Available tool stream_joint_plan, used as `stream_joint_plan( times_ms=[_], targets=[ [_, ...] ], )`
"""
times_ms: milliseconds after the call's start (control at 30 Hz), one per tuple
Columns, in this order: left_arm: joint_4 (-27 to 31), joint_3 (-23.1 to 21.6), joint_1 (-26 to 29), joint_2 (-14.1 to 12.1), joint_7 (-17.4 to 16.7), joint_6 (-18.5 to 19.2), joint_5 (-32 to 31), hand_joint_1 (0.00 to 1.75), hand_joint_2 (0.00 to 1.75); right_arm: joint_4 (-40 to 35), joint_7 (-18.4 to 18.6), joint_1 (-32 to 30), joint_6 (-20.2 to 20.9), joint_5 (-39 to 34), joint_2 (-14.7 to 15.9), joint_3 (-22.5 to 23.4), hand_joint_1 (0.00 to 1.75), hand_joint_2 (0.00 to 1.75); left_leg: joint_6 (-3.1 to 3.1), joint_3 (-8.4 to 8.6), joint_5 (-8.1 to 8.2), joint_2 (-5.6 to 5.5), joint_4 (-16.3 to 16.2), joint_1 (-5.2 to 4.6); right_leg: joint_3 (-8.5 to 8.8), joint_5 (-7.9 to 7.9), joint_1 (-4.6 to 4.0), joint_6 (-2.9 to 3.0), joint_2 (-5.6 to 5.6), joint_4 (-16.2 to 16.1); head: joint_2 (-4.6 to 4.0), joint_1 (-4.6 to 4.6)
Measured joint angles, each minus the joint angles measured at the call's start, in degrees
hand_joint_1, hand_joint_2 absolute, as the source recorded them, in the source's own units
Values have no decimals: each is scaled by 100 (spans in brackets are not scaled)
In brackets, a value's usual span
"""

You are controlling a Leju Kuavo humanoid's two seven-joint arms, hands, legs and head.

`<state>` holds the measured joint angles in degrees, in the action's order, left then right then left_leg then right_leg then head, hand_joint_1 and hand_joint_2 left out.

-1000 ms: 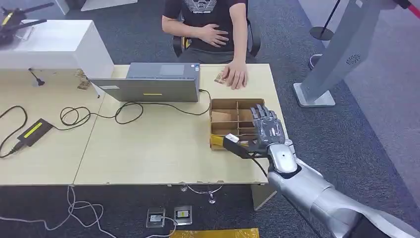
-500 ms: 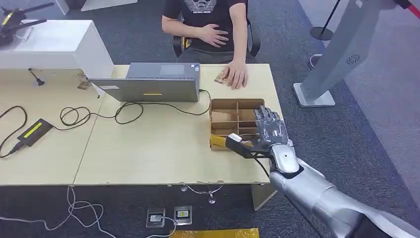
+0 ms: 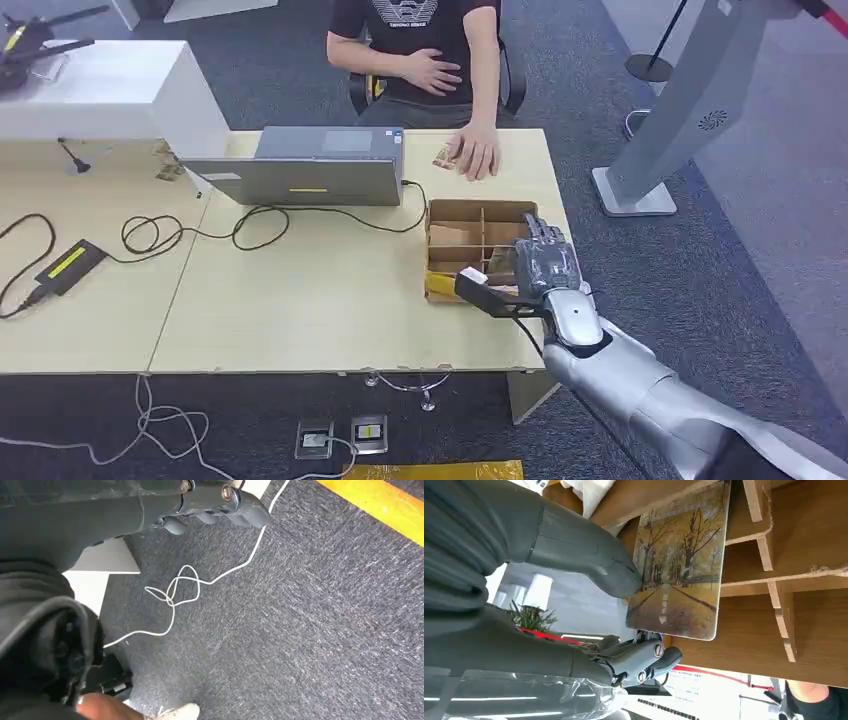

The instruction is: Pass the card to the sensor for recognition and then transmit it.

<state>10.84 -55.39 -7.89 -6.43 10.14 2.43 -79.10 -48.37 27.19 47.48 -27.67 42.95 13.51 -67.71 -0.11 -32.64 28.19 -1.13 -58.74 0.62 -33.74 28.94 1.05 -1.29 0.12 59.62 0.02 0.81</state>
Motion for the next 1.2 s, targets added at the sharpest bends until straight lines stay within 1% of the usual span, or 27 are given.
stream_joint_plan(
  times_ms=[167, 433, 733, 867, 967, 1000, 1033, 1200],
  targets=[
    [0, 39, -4, 0, -72, 26, 105, 0, 0, 0, -42, -12, 72, 2, 0, 0, 175, 175, 0, 2, 0, 1, 0, 0, 2, 0, 0, 0, 1, 0, -2, -2],
    [0, 70, -4, 0, -151, -4, 192, 0, 0, 0, -166, -40, 63, -20, -4, 0, 175, 175, 0, 17, 0, 2, 0, 0, 17, 0, 0, 0, 0, 0, -2, -2],
    [0, 98, 28, 0, -256, -133, 354, 0, 0, 2, -271, -51, -127, -94, -22, -20, 175, 175, 0, 20, 0, 3, 1, 1, 20, 0, -1, 0, 1, 0, 0, -2],
    [0, 201, 65, 0, -514, -175, 754, 0, 0, 4, -245, -50, -230, -103, -17, -52, 175, 175, 0, 20, 0, 4, 1, 1, 19, 0, -1, 1, 2, 0, 0, -2],
    [0, 352, 97, 0, -781, -190, 1126, 0, 0, 2, -124, -50, -319, -79, -11, -72, 175, 175, 0, 19, 0, 6, 1, 1, 18, 0, -1, 1, 2, 0, 0, -2],
    [0, 401, 105, 0, -845, -194, 1223, 0, 0, 0, -89, -50, -337, -51, -2, -72, 24, 175, 0, 19, 0, 6, 0, 1, 18, 0, -1, 0, 2, 0, -2, -2],
    [0, 442, 112, 0, -885, -197, 1290, 0, 0, -11, -52, -51, -356, -17, 20, -72, 0, 175, 0, 18, 0, 6, 0, 1, 18, 0, -1, 0, 1, 0, -2, -2],
    [-2, 673, 135, 0, -1077, -232, 1578, 0, 0, -81, 37, -50, -400, 133, 70, -72, 0, 175, 0, 18, 0, 5, 0, 1, 18, 0, 0, 0, 1, 0, 0, 0]
  ],
)
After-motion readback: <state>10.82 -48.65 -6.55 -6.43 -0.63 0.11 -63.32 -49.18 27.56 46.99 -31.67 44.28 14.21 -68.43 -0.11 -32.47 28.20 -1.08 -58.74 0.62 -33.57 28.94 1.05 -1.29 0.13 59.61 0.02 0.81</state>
